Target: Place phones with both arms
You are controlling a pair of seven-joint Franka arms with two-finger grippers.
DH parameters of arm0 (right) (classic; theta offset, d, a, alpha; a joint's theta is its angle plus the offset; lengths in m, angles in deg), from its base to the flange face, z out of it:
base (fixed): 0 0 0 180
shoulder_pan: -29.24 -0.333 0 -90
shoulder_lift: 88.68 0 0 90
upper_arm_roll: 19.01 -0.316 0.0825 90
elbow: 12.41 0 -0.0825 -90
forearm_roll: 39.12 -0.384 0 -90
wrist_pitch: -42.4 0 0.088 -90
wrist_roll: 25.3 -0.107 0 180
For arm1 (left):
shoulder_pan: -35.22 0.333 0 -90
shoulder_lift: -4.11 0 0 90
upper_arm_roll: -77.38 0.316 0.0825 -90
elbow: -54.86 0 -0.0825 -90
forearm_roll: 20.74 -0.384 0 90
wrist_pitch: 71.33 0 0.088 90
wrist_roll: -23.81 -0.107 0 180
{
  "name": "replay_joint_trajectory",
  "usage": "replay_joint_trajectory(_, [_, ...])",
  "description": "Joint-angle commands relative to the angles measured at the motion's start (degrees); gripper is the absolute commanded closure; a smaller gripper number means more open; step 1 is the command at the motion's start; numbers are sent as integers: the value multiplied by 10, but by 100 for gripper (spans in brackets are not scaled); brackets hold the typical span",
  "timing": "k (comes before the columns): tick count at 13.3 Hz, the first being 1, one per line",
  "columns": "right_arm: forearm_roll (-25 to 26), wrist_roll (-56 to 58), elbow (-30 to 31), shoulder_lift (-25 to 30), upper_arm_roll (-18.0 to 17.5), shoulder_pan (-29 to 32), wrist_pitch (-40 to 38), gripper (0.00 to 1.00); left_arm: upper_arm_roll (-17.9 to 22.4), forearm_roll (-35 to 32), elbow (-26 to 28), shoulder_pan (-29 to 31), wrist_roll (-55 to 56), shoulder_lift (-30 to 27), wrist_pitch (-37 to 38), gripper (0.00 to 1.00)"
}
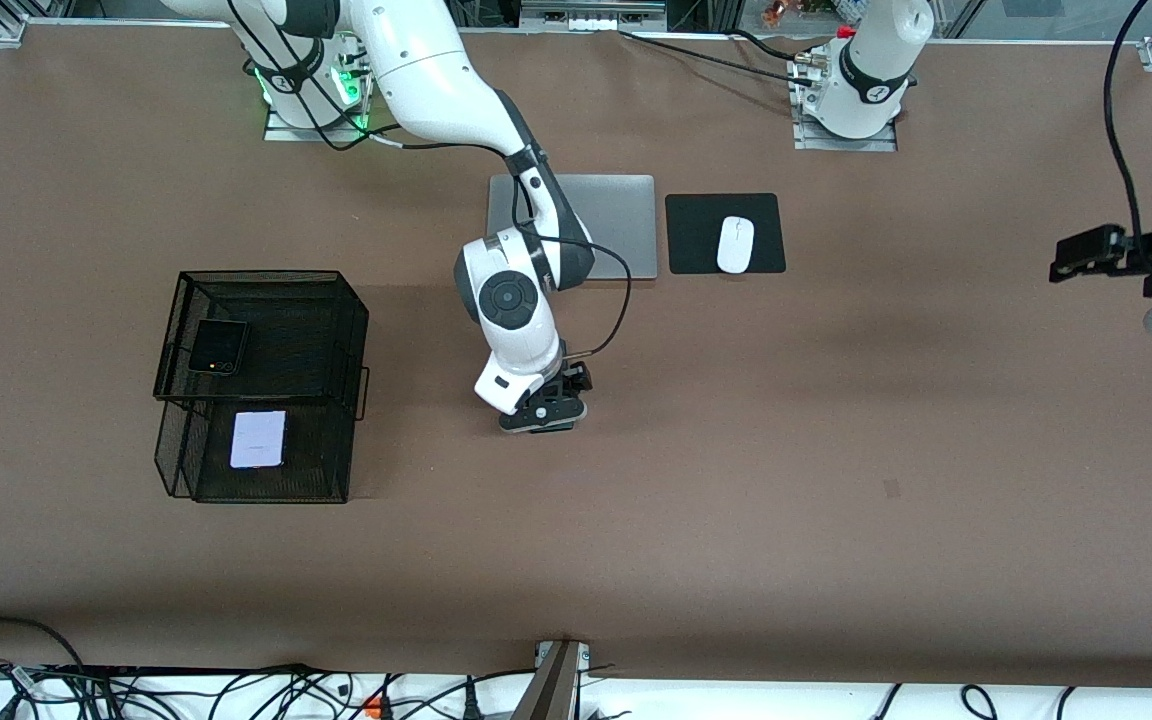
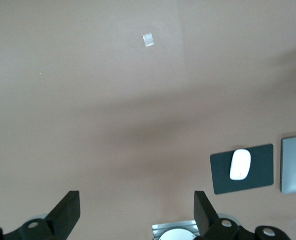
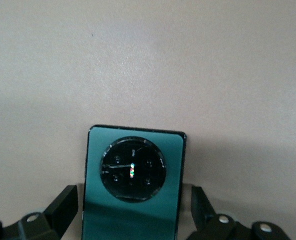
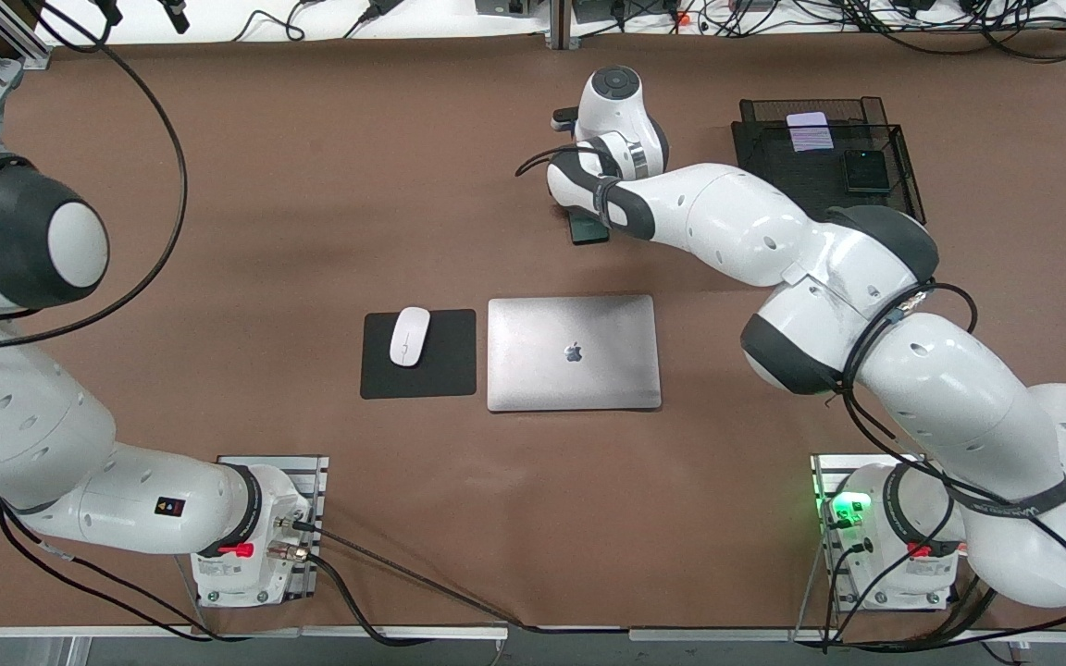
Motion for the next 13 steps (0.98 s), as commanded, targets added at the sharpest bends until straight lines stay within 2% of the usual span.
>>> replay_joint_trajectory(1, [-1, 4, 19, 9, 6, -11, 5, 0, -11, -17, 47, -10, -7, -35, -14, 0])
replay_joint_trajectory(11, [-2, 5, 37, 12, 7, -27, 2, 1, -7, 9, 42, 2, -5, -47, -10, 0])
replay_joint_trajectory(12, [-2, 5, 37, 12, 7, -26, 2, 4, -9, 9, 48, 2, -5, -50, -11, 0])
replay_joint_trajectory(13, [-1, 7, 37, 12, 7, -26, 2, 16, -11, 10, 55, 2, -5, -55, -13, 0])
